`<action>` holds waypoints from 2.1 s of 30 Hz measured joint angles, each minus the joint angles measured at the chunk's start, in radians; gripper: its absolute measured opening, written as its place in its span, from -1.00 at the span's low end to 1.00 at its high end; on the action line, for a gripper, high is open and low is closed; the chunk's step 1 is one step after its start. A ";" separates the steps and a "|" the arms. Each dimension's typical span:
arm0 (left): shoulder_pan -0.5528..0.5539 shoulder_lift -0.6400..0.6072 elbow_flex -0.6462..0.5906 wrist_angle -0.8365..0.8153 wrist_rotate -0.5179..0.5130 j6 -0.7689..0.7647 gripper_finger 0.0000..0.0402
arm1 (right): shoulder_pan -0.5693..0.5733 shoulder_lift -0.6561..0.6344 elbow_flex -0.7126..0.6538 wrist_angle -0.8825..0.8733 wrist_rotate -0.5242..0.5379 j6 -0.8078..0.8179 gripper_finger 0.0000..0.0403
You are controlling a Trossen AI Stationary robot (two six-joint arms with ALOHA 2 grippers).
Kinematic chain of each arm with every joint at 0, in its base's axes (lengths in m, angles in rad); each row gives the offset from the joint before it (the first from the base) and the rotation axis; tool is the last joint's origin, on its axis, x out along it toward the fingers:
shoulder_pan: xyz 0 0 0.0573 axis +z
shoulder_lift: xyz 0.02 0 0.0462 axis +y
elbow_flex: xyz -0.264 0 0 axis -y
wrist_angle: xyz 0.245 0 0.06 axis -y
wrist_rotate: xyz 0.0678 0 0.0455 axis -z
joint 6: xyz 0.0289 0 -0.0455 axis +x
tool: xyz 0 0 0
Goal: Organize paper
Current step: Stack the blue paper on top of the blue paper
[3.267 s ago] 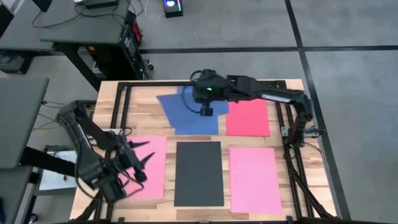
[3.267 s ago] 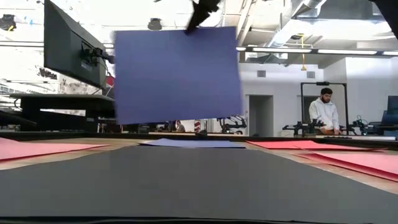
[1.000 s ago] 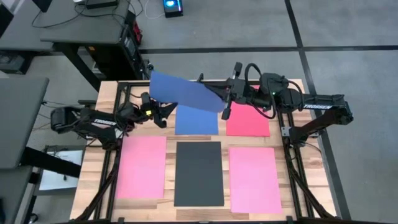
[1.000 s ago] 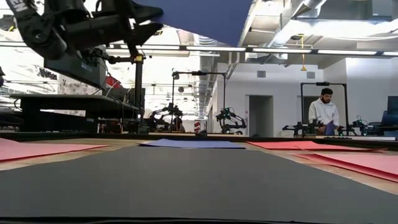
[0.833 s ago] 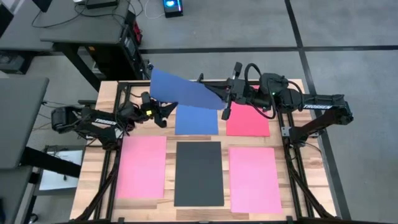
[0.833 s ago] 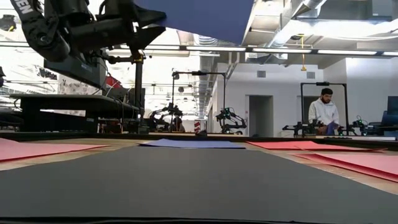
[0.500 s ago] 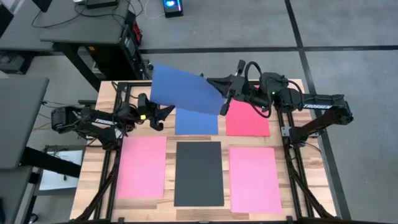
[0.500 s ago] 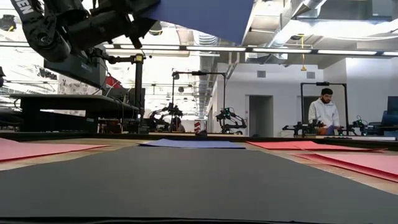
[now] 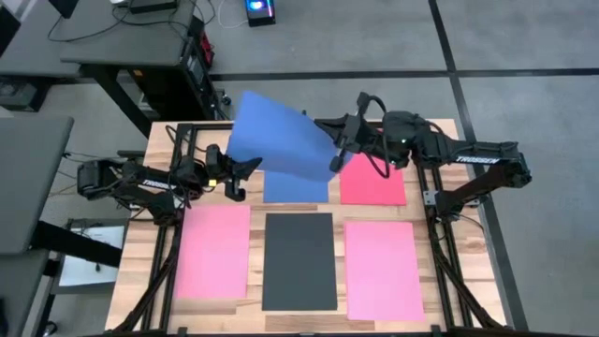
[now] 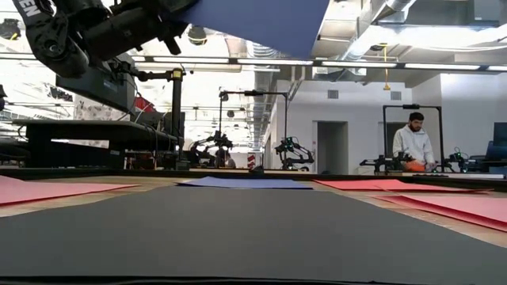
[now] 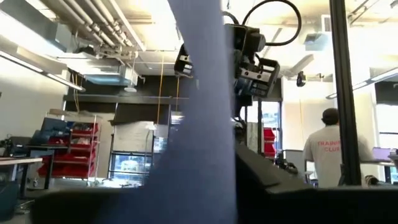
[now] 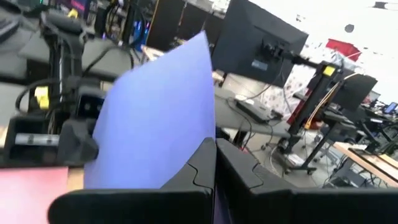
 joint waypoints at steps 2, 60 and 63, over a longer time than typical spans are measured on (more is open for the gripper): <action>-0.004 0.000 0.000 0.000 0.000 0.007 -0.96 | 0.000 0.000 0.000 -0.033 0.000 0.000 -1.00; 0.047 -0.352 0.079 -0.869 -0.005 0.146 -1.00 | -0.288 -0.240 -0.673 -0.005 -0.698 0.491 0.17; 0.047 -0.352 0.079 -0.870 -0.006 0.146 -1.00 | -0.276 -0.299 -0.757 0.071 -0.737 0.526 0.17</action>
